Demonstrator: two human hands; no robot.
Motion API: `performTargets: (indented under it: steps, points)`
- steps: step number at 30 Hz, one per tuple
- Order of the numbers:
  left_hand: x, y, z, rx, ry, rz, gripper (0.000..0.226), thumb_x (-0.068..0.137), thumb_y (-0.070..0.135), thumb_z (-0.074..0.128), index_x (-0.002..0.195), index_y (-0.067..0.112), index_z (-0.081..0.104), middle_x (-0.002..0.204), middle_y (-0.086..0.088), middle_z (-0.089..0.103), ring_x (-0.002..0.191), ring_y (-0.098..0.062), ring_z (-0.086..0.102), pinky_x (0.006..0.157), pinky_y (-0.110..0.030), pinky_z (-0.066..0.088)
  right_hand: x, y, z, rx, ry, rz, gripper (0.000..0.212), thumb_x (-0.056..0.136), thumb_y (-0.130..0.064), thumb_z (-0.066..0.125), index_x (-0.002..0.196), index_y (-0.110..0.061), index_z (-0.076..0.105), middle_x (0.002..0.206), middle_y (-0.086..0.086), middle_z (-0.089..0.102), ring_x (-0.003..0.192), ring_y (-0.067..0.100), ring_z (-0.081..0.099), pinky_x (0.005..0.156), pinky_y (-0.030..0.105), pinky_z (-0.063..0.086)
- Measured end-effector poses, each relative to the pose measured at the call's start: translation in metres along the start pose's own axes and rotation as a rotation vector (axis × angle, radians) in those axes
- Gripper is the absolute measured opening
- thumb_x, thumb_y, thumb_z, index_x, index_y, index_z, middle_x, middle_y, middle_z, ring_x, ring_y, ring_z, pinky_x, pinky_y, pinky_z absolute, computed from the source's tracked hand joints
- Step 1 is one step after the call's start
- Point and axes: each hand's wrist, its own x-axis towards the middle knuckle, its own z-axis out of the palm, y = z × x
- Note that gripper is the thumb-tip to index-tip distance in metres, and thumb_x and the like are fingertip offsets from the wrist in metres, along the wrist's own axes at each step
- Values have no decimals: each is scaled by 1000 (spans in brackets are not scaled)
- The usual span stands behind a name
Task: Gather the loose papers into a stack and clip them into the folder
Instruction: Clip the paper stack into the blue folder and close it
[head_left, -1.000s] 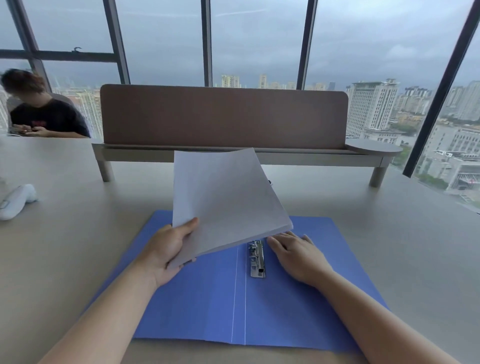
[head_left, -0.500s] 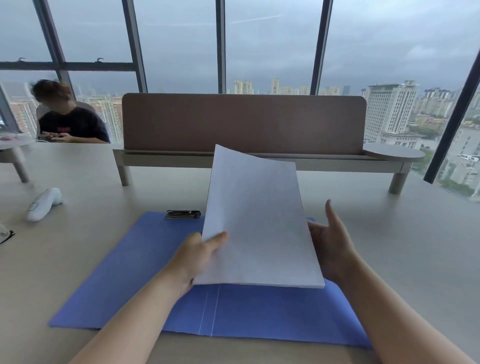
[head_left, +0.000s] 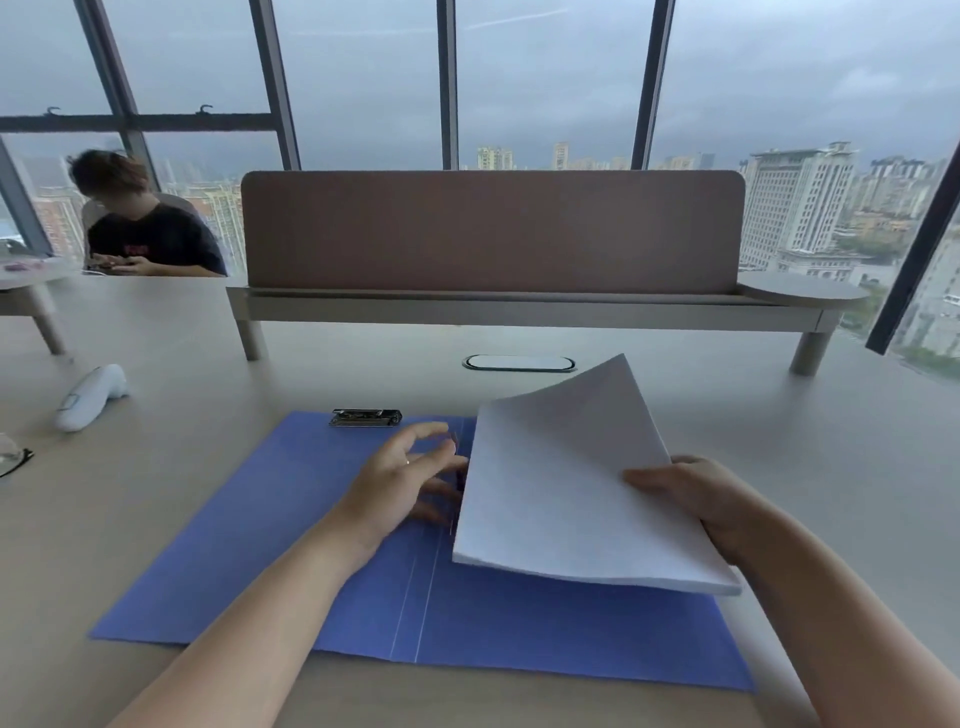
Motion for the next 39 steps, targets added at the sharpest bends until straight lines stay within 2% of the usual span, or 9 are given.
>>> performTargets:
  steps: [4,7,11,16,20,25,31,36,39]
  points:
    - [18,-9,-5,198,56,40,39,92,15,65,130,21,55,112,4,74,86,-19,71,57,-31,54,5,2,-5,-60,-30,14,10,91,2,61,97,5,69,73,15,77,54,26,72,46,30,57]
    - [28,-16,-4,332,66,47,35,90,12,68,124,19,60,122,7,67,87,-11,69,52,-23,52,10,4,-8,-101,-24,28,16,91,-1,63,104,6,69,83,19,77,60,30,74,51,33,59]
    - [39,-22,-3,469,81,56,26,88,19,69,112,25,63,113,16,66,86,-10,69,45,-20,47,10,3,-14,-127,-13,34,13,91,-2,63,101,4,70,78,17,77,57,29,73,48,32,58]
    - [49,-26,1,590,144,89,21,87,24,70,108,22,68,99,14,72,93,-2,66,78,-18,49,7,1,-20,-129,8,32,8,91,0,62,95,4,69,69,15,76,51,27,71,44,31,56]
    - [49,-30,-1,547,114,88,25,89,21,68,113,26,63,99,12,74,88,6,62,75,-15,44,7,-1,-22,-131,27,35,8,90,-1,64,96,3,69,70,15,76,51,27,71,45,31,57]
    - [49,-33,-5,465,83,75,37,87,23,71,123,25,61,101,13,75,90,-5,67,92,-29,51,6,-4,-20,-141,35,30,13,88,-4,68,100,1,71,80,17,78,57,30,73,51,34,60]
    - [47,-31,-5,414,55,57,40,87,25,72,125,28,59,103,11,74,99,-7,68,96,-33,51,1,-10,-17,-138,37,5,16,87,-7,69,102,-1,72,88,18,78,63,32,74,59,37,61]
    - [47,-31,-4,404,58,51,40,87,27,72,124,29,59,101,12,74,98,-6,68,96,-34,51,-3,-14,-16,-112,47,-7,14,87,-7,68,100,-1,72,84,17,78,58,30,73,51,33,60]
    - [47,-30,-5,401,59,46,40,87,27,72,124,29,58,102,11,74,100,-8,68,98,-36,51,-3,-12,-14,-125,53,-5,17,87,-7,69,102,-1,72,91,20,78,63,32,73,57,36,61]
